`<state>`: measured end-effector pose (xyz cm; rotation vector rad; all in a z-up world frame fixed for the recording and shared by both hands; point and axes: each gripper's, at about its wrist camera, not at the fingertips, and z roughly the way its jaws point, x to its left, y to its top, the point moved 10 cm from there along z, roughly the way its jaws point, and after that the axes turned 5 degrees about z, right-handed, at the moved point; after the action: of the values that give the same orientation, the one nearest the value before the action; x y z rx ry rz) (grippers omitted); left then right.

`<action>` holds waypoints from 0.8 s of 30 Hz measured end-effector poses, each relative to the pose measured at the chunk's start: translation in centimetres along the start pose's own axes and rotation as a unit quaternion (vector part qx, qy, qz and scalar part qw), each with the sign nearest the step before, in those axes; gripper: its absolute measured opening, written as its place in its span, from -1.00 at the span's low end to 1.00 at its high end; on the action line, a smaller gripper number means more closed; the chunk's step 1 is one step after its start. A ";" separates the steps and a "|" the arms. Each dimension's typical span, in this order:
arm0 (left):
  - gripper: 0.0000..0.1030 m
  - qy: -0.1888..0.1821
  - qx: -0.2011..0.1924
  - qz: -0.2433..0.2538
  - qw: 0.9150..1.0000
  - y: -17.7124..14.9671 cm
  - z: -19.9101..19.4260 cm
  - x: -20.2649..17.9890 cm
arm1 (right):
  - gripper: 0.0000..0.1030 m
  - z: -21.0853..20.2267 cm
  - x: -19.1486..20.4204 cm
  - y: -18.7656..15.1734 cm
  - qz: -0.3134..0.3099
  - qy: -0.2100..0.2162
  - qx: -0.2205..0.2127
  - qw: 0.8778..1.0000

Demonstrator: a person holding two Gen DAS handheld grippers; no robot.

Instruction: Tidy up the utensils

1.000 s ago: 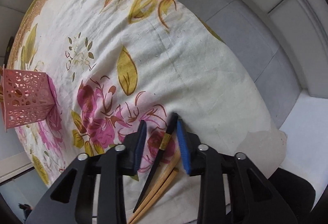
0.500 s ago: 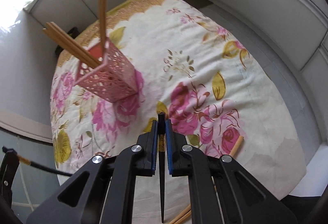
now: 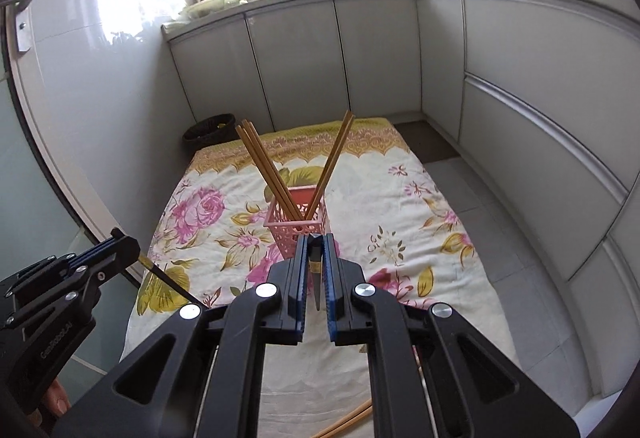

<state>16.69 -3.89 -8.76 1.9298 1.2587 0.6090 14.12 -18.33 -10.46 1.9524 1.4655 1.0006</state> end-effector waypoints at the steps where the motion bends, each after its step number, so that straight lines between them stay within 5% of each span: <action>1: -0.89 0.000 -0.001 -0.002 1.000 0.0 -0.2 0.0 | -0.85 -0.5 0.1 0.2 -0.004 0.002 -0.005 1.000; 10: -0.89 0.005 -0.007 -0.004 1.000 1.9 -1.5 -0.4 | -0.85 -4.0 -0.6 2.7 0.008 0.022 -0.038 0.999; 24: -0.89 0.029 -0.067 -0.012 0.997 12.3 0.6 -1.0 | -0.85 -5.9 -3.3 6.8 0.038 0.047 -0.077 0.995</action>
<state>23.63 -7.96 0.58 1.7961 1.2445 0.7235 12.94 -23.75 -2.60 1.8855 1.3291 1.2169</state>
